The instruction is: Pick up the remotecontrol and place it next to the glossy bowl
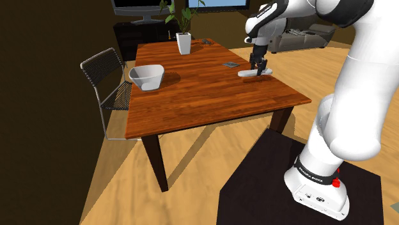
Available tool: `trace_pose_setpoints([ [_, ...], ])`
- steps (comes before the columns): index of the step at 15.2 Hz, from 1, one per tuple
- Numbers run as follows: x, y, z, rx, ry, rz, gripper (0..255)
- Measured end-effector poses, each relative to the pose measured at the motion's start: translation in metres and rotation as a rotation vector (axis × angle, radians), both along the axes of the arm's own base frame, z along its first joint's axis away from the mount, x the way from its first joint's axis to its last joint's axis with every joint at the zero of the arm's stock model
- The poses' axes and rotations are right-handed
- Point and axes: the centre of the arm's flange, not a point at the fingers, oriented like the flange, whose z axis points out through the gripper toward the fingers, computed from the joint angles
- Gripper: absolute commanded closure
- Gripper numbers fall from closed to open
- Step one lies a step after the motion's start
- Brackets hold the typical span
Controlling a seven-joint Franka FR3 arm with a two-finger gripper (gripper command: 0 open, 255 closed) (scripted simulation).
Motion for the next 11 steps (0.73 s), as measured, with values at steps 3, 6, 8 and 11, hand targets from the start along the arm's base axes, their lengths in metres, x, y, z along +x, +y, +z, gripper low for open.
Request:
trace_pose_setpoints([
  [3, 0.000, 0.001, 0.015, 0.000, 0.000, 0.000, 255],
  [6, 0.000, 0.000, 0.033, 0.000, 0.000, 0.000, 255],
  [8, -0.001, 0.000, 0.042, 0.000, 0.000, 0.000, 255],
  [11, 0.000, 0.000, 0.058, 0.000, 0.000, 0.000, 255],
])
